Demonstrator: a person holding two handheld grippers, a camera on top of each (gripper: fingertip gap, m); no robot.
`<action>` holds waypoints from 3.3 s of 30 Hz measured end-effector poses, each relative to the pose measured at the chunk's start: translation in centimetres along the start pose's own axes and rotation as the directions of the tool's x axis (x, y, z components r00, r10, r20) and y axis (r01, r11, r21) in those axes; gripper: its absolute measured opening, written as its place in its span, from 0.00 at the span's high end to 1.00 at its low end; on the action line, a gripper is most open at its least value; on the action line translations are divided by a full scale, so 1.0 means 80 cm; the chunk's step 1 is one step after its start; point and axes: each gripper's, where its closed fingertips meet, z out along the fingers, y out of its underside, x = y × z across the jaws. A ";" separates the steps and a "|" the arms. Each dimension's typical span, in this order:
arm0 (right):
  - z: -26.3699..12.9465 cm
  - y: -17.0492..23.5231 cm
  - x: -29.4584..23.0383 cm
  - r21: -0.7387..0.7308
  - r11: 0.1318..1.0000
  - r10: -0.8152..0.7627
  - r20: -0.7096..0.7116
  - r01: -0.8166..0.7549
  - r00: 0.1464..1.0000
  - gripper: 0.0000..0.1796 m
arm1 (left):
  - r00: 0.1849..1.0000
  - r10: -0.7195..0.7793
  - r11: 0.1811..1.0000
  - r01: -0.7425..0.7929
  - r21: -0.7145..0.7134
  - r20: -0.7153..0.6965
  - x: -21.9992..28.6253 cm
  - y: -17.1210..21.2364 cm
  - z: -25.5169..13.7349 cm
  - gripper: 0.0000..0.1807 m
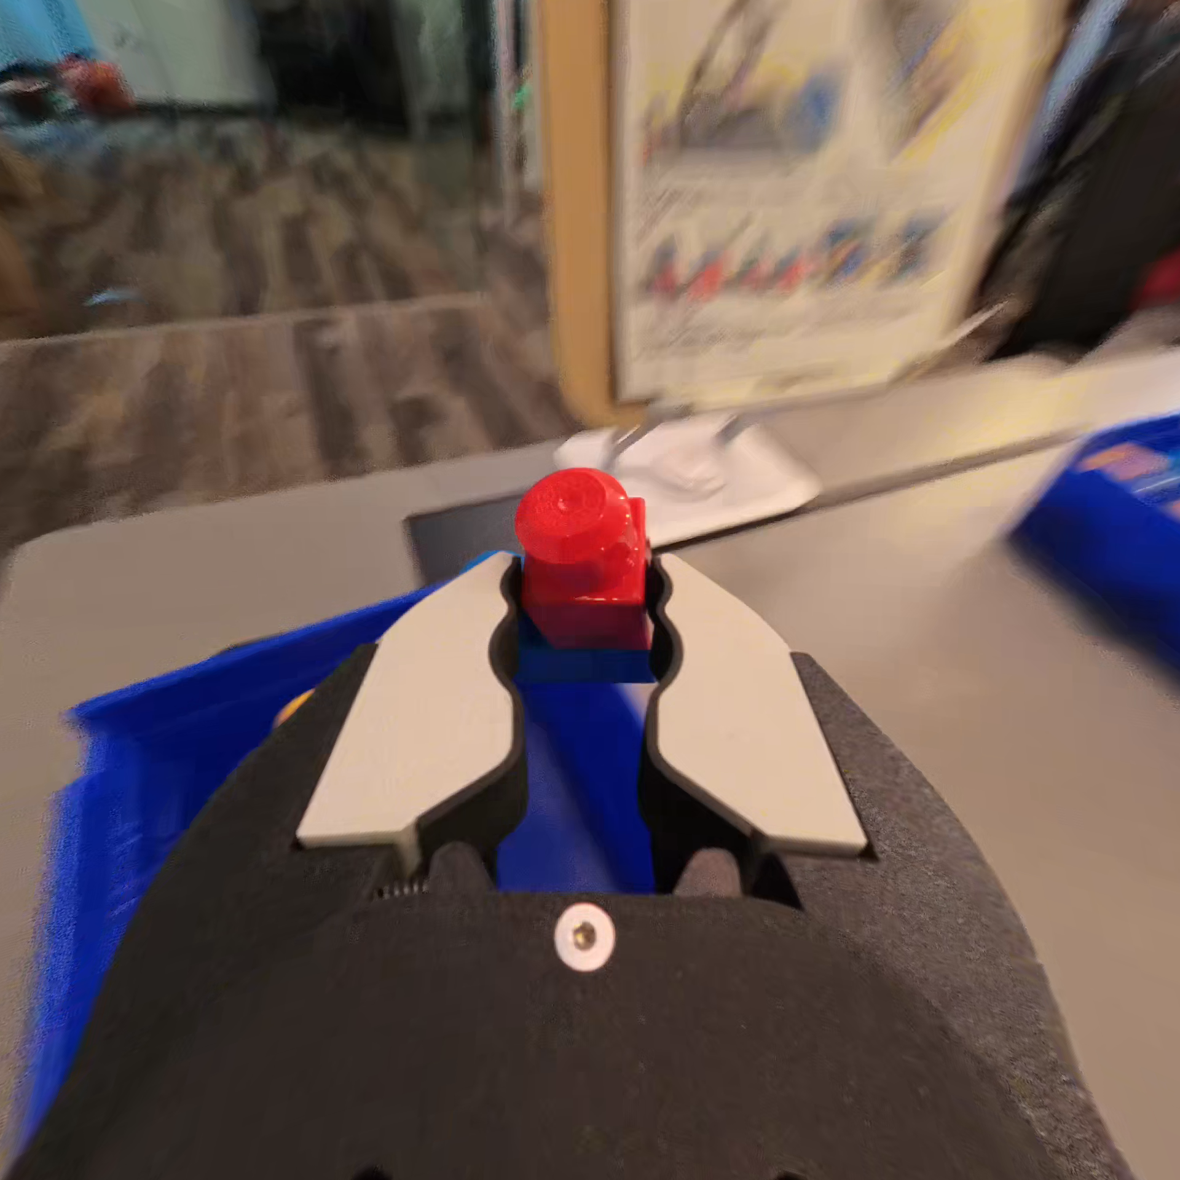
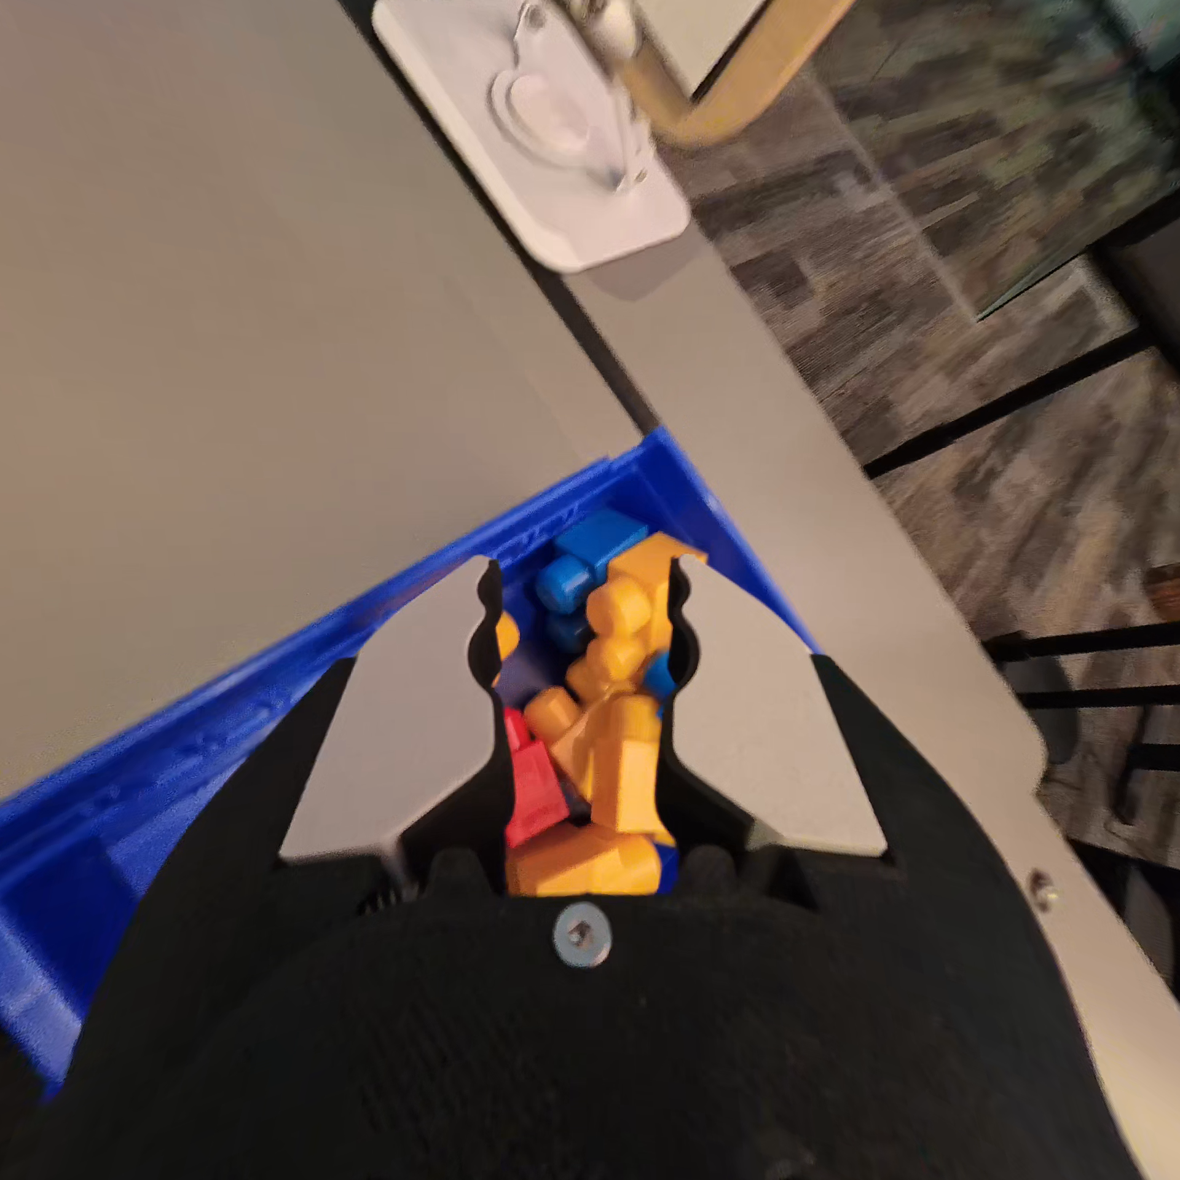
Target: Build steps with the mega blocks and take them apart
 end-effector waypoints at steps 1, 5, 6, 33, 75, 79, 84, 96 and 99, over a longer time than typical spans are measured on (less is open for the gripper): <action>-0.004 -0.022 -0.001 0.054 0.998 -0.018 -0.042 0.020 0.999 0.72 | 0.992 -0.053 0.995 0.062 0.078 -0.117 0.033 -0.026 -0.013 0.79; -0.030 -0.147 -0.066 0.396 0.903 -0.110 -0.157 0.165 0.981 0.69 | 0.806 -0.151 0.931 0.310 0.191 -0.573 0.178 -0.088 -0.046 0.79; -0.037 -0.173 -0.095 0.468 0.861 -0.138 -0.166 0.201 0.976 0.68 | 0.757 -0.167 0.921 0.348 0.174 -0.631 0.208 -0.091 -0.045 0.79; -0.090 -0.232 -0.254 0.358 0.725 -0.022 0.866 -0.588 0.499 0.80 | 0.447 0.120 0.979 0.093 0.179 -0.886 0.422 -0.026 -0.055 0.80; -0.072 -0.214 -0.242 0.576 0.610 -0.538 -0.202 0.543 0.818 0.79 | 0.241 -0.286 0.953 0.173 -0.248 -0.928 0.462 0.011 -0.041 0.69; -0.120 -0.186 -0.154 0.550 0.746 -0.403 -0.073 0.374 0.912 0.79 | 0.345 -0.180 0.969 0.221 -0.107 -0.921 0.406 -0.028 -0.046 0.68; -0.129 -0.064 -0.027 0.334 0.941 -0.084 0.088 0.051 0.993 0.80 | 0.584 -0.044 0.963 0.241 0.122 -0.810 0.314 -0.079 -0.062 0.69; 0.027 0.116 -0.010 -0.331 0.944 0.056 0.144 -0.005 0.988 0.76 | 0.978 0.100 0.976 -0.061 0.209 -0.183 0.106 -0.087 -0.105 0.68; 0.021 0.099 0.003 -0.289 0.957 0.013 0.071 0.008 0.997 0.72 | 0.994 0.097 0.989 -0.092 0.113 -0.040 0.052 -0.064 -0.110 0.68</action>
